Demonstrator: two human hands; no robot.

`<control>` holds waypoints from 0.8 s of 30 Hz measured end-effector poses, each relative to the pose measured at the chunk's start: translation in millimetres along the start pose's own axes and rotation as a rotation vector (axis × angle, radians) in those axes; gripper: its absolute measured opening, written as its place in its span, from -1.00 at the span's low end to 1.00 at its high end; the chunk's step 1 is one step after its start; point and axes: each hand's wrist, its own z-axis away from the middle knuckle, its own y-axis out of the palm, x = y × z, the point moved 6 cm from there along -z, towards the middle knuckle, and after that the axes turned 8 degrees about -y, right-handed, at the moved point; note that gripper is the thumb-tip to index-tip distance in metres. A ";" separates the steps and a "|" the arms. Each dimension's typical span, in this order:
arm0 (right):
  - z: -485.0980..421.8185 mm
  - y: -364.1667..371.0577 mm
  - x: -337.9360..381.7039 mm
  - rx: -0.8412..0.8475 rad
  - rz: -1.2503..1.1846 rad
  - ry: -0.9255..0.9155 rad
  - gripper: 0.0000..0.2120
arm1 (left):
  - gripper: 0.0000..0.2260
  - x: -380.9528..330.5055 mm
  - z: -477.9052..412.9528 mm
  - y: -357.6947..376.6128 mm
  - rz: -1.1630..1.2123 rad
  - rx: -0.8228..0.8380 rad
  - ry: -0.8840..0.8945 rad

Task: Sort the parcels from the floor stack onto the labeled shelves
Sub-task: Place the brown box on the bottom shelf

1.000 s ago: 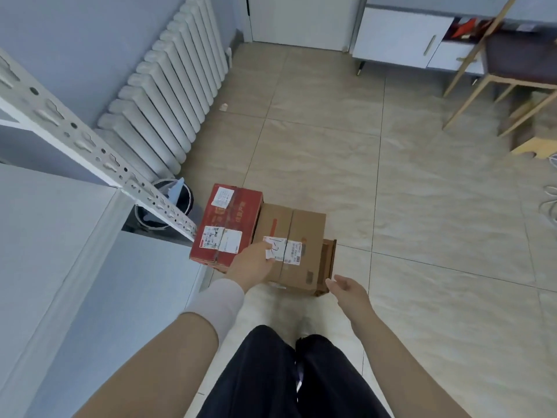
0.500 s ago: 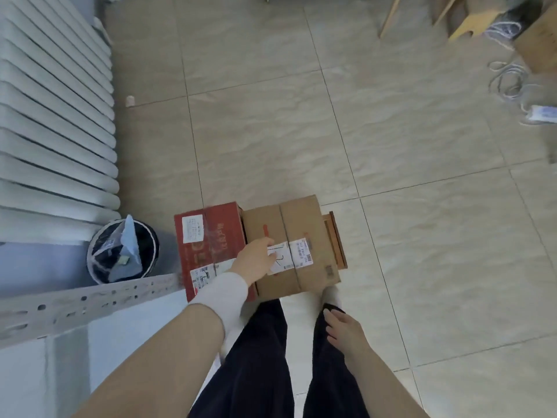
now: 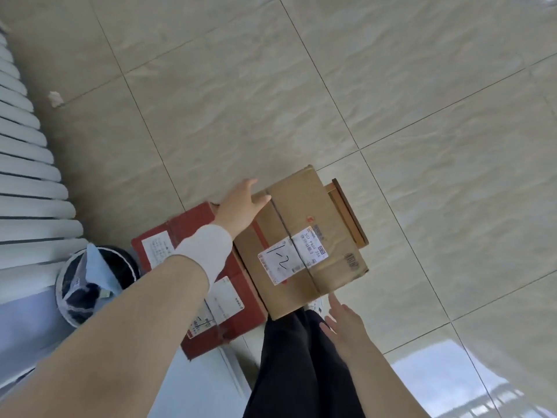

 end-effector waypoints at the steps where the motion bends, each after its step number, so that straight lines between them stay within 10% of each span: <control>1: -7.2 4.3 -1.4 -0.003 -0.036 0.008 -0.27 | -0.47 -0.7 -10.1 4.7 -0.016 0.001 0.011; 24: 4.7 -14.4 59.7 -0.007 -0.019 -0.258 -0.68 | -0.52 -10.5 7.3 5.3 0.026 0.017 -0.077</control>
